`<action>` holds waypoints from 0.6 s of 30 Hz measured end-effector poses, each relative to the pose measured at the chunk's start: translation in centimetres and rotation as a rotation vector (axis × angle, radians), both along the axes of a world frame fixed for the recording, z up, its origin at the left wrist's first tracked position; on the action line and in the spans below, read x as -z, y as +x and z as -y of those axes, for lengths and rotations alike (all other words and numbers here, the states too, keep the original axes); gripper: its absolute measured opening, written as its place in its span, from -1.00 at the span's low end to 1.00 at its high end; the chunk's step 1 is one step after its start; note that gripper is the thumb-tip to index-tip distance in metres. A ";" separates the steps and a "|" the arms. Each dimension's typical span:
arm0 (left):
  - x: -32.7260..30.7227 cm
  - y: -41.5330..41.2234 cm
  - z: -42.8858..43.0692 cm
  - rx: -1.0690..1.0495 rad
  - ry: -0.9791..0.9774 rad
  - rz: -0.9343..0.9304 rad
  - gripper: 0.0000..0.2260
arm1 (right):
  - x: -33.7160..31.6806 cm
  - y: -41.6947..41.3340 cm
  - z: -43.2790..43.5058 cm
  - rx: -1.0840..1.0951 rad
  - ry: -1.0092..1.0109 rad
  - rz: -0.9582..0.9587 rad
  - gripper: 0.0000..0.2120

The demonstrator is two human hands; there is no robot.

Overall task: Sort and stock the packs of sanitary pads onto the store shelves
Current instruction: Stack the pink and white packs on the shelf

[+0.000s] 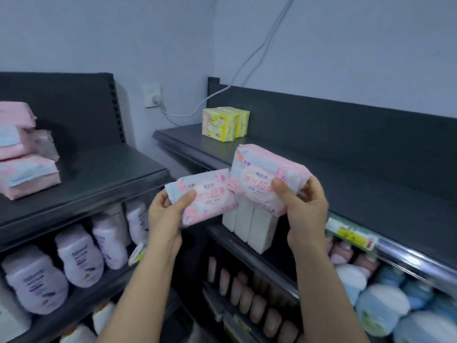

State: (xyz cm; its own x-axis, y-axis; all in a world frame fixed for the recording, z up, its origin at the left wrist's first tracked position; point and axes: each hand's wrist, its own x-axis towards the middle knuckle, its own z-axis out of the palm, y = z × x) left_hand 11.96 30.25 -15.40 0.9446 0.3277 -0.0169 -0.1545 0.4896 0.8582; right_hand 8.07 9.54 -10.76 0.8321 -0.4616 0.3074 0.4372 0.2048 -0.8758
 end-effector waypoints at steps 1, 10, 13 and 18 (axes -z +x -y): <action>-0.4 0.0 1.4 0.028 0.008 0.006 -0.66 | -0.2 -0.8 1.3 0.030 -0.004 0.006 -0.67; -4.1 -3.4 18.4 0.392 0.023 0.115 -0.63 | -2.1 -10.4 16.9 0.391 -0.063 0.006 -0.66; -5.3 -5.5 24.7 0.464 0.027 0.149 -0.61 | -2.5 -14.2 22.8 0.475 -0.079 -0.003 -0.67; -6.6 -9.8 35.8 0.554 0.033 0.201 -0.63 | -2.7 -21.5 32.8 0.600 -0.088 -0.044 -0.68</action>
State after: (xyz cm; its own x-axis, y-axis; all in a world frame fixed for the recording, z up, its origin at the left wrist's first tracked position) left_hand 2.19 -5.52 -8.80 0.9588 -0.2178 0.1822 -0.0447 0.5177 0.8544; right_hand -13.41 -23.22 -8.04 0.4472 -0.8285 0.3371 0.4171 -0.1403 -0.8980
